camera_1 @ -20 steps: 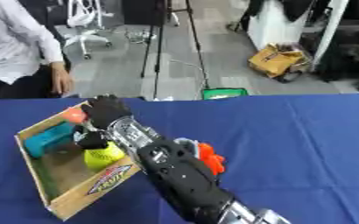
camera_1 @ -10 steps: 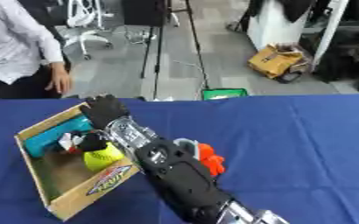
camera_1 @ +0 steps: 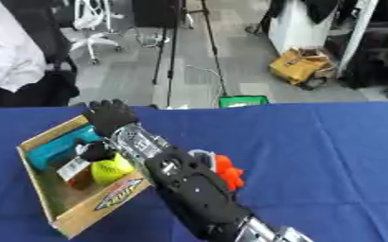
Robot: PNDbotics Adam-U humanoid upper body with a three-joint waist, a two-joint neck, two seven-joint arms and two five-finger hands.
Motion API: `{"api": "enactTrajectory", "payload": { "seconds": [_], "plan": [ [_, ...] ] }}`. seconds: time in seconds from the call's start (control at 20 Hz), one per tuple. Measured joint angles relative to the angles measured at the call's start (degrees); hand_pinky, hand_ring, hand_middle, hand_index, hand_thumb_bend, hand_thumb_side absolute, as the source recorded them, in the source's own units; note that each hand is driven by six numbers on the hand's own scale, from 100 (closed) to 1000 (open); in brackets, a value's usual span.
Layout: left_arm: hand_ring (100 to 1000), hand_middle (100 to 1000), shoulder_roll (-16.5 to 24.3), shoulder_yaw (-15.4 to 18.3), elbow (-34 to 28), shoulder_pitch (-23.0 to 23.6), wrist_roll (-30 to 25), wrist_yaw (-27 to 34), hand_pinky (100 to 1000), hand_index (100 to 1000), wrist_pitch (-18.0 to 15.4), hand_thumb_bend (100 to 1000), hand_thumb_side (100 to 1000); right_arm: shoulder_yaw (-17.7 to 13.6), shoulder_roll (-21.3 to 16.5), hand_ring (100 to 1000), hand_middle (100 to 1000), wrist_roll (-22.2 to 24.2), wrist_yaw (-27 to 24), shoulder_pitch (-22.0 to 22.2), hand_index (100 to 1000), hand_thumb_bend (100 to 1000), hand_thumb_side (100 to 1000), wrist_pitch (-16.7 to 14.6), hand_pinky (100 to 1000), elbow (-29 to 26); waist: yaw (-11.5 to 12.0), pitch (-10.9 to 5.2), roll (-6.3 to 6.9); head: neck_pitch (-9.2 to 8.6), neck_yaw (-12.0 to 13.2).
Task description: Pick up objects on the table and place them in the box.
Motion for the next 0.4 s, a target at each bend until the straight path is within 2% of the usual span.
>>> {"api": "enactTrajectory", "payload": {
  "seconds": [0.05,0.2,0.4],
  "plan": [
    [918,913,0.00,0.01,0.00,0.05,0.10,-0.02,1000,861,0.05,100,1000,0.43,-0.75,1000,1000,-0.36,-0.02,-0.25,1000,100,937,0.03,956,-1.29,-0.03,-0.10,0.00,0.27,0.02],
    [918,915,0.05,0.08,0.00,0.32,0.59,-0.53,1000,876,0.30,100,1000,1.51,-4.22,1000,1000,-2.29,-1.66,-0.71,1000,100,969,0.40,951,-6.24,-0.72,-0.70,-0.02,2.04,0.57],
    [919,921,0.50,0.61,0.00,0.82,1.29,-1.70,1000,895,0.75,100,1000,2.56,-11.55,991,946,-4.19,-8.68,0.44,988,100,970,1.68,932,-16.18,-1.73,-1.52,0.27,4.42,2.43]
  ]
}}
